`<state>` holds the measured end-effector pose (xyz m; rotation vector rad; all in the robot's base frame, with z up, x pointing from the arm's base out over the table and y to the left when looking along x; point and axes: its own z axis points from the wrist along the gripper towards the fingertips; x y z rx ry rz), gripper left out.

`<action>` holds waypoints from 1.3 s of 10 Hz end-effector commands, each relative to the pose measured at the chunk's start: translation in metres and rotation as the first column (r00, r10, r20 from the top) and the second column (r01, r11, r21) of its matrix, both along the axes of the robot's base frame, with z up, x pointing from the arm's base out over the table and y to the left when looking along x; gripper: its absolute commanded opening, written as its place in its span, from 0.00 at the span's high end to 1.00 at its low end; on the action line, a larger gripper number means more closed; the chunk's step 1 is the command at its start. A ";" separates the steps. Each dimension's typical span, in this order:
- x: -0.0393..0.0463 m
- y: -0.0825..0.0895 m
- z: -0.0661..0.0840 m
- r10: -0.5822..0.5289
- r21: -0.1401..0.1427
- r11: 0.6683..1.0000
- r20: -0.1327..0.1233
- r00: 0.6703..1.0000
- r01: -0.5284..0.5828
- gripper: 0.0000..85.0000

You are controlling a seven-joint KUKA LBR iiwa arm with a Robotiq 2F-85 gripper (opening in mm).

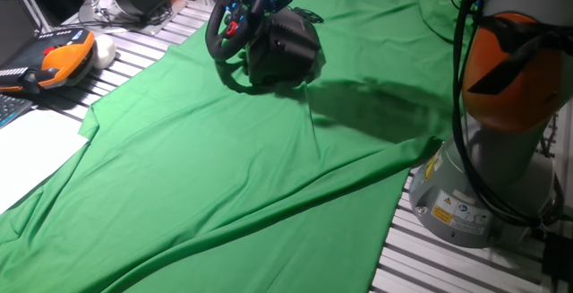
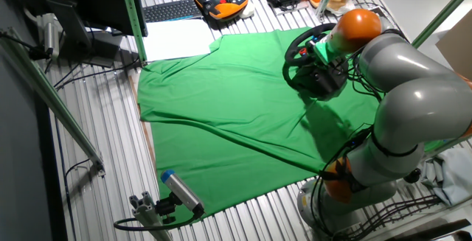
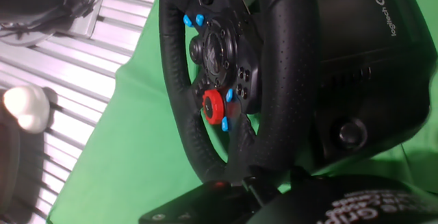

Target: Rotate the steering wheel 90 degrees clockwise

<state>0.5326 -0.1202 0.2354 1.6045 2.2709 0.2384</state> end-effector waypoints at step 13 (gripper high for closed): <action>-0.0036 0.003 0.018 0.074 0.019 0.997 -0.075 0.994 -0.072 1.00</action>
